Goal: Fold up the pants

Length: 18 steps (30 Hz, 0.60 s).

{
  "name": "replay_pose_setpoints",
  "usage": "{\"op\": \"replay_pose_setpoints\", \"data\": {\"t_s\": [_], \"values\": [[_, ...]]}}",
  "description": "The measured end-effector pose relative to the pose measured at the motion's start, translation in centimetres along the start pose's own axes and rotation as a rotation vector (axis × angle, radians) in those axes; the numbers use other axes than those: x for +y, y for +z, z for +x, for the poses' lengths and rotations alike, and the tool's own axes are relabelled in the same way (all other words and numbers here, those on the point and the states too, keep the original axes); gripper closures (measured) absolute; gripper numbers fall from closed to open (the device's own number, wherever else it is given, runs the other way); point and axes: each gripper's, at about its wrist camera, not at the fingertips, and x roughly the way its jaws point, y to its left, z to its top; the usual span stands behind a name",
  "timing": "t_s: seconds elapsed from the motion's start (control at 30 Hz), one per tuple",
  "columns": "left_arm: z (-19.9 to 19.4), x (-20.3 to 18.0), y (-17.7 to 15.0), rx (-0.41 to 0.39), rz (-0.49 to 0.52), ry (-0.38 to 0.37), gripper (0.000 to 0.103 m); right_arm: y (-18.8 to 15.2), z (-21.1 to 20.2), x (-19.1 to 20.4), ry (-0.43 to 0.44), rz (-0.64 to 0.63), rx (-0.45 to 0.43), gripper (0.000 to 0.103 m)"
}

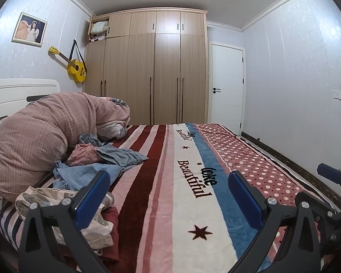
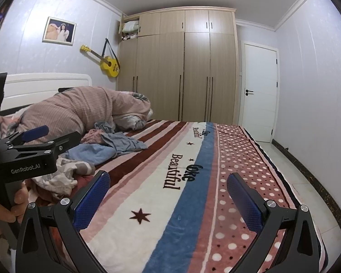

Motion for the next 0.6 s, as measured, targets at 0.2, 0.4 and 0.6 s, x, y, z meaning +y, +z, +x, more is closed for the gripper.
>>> {"op": "replay_pose_setpoints", "data": {"t_s": [0.2, 0.4, 0.6], "values": [[-0.02, 0.02, -0.03, -0.001, 0.000, 0.001, 0.001, 0.05, 0.08, 0.06, -0.001, 0.004, 0.002, 0.000], [-0.06, 0.04, 0.03, -0.001, 0.000, 0.002, 0.001, 0.34, 0.22, 0.50, -0.017, 0.018, 0.013, 0.000], [-0.17, -0.02, 0.11, -0.002, 0.002, 0.008, 0.001, 0.39, 0.59, 0.81, -0.043, 0.022, 0.030, 0.000]]}}
